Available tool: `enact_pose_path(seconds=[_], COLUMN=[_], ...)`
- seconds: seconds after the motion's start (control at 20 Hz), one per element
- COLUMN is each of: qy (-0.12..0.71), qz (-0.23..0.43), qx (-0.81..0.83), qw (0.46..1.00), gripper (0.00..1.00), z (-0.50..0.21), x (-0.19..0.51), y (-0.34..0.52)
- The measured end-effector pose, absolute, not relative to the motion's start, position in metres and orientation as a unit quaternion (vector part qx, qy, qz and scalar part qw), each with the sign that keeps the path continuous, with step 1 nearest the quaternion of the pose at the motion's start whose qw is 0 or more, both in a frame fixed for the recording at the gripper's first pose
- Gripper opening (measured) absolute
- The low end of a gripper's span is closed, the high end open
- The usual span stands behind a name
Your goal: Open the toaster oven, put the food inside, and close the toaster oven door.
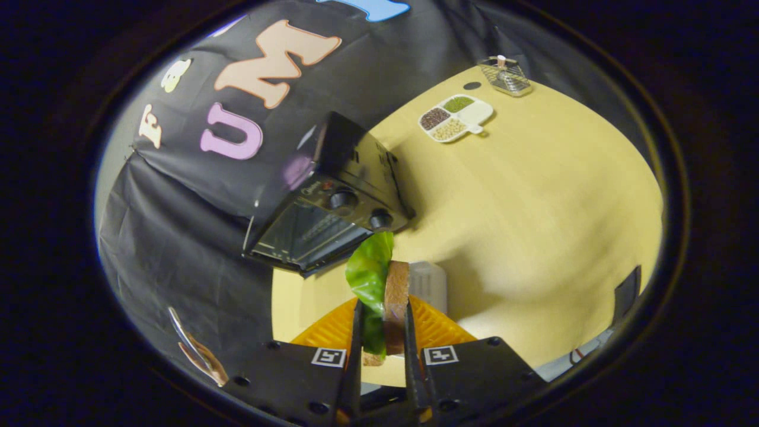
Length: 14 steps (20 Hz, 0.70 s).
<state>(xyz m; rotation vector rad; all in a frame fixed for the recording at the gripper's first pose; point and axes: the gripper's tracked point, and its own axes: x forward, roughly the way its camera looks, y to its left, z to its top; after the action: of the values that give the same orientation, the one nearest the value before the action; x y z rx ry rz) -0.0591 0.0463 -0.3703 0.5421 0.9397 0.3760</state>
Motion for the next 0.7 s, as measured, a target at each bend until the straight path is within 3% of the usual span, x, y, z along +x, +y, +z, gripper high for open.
enact_pose_path(seconds=[0.15, 0.4, 0.7], qy=[0.419, 0.373, 0.352], qz=[0.168, 0.197, 0.21], qx=[0.255, 0.36, 0.411], qw=[0.855, 0.832, 0.814], gripper=[0.33, 0.33, 0.33], z=[-0.361, -0.327, -0.336], x=[-0.056, -0.058, -0.044], y=[0.059, 0.123, 0.205])
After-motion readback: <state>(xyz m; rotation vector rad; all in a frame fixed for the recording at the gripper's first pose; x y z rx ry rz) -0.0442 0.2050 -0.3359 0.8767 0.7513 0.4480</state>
